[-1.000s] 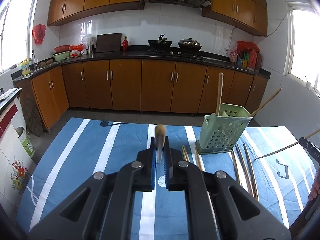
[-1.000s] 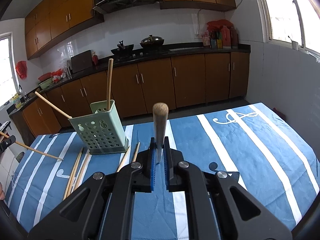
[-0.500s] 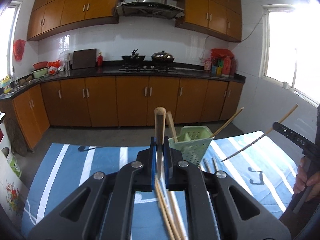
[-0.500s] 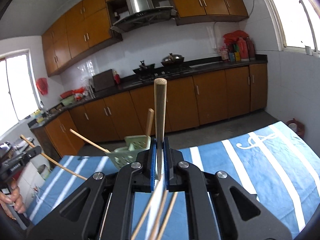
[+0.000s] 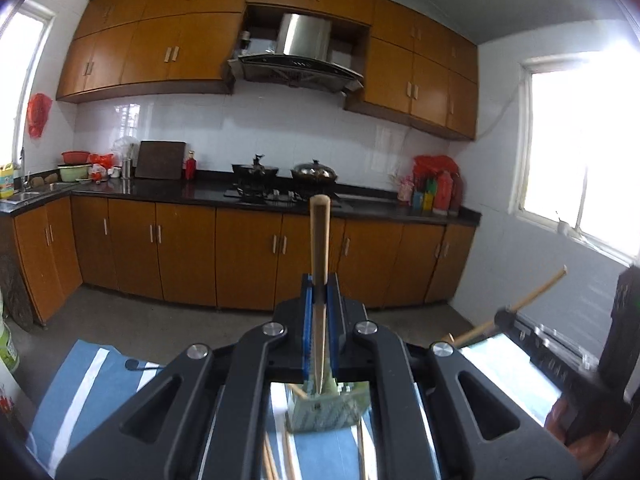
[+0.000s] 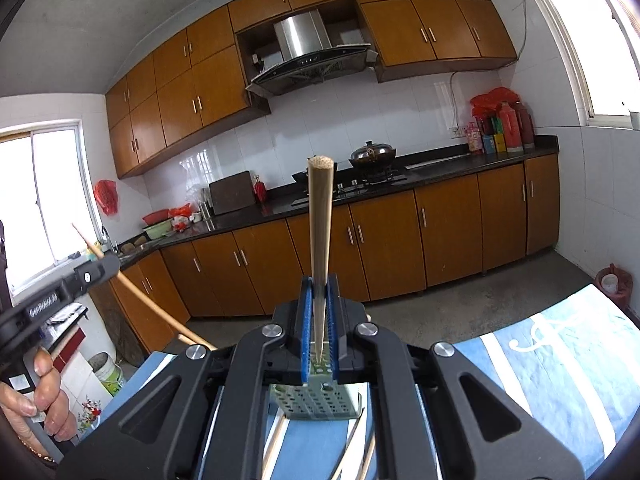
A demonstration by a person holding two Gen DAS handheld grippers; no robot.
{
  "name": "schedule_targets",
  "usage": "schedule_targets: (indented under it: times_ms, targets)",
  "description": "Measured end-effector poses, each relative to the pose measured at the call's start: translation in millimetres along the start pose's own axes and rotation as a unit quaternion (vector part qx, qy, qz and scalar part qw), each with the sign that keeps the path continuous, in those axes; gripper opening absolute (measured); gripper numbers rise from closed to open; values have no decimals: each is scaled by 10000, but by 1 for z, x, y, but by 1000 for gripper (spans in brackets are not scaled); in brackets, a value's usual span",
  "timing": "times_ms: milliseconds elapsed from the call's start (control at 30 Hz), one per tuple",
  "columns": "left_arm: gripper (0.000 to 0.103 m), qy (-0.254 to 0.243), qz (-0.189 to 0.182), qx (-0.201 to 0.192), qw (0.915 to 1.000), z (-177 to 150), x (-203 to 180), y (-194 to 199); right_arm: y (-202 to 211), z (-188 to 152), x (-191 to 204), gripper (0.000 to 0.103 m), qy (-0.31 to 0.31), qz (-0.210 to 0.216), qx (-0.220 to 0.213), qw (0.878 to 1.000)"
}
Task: Organize utensils
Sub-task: 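Drop both chopsticks into the green holder by opening both grippers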
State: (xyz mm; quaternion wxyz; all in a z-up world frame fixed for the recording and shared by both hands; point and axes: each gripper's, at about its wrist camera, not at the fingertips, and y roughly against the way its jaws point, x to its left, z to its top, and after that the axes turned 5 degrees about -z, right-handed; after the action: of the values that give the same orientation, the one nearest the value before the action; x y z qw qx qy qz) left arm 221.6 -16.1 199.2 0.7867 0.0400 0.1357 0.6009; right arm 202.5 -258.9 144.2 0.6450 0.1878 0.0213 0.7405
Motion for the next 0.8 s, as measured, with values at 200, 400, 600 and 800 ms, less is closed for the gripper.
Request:
schedule_targets:
  times_ms: [200, 400, 600, 800]
  targets:
    - [8, 268, 151, 31, 9995, -6, 9, -39, -32, -9, -1, 8, -51, -66, 310, 9995]
    - [8, 281, 181, 465, 9984, -30, 16, -79, -55, -24, -2, 8, -21, -73, 630, 9980]
    - [8, 240, 207, 678, 9972, -45, 23, -96, -63, -35, -1, 8, 29, -47, 819, 9966]
    - [9, 287, 237, 801, 9961, -50, 27, -99, -70, -36, -1, 8, 13, -92, 943, 9955]
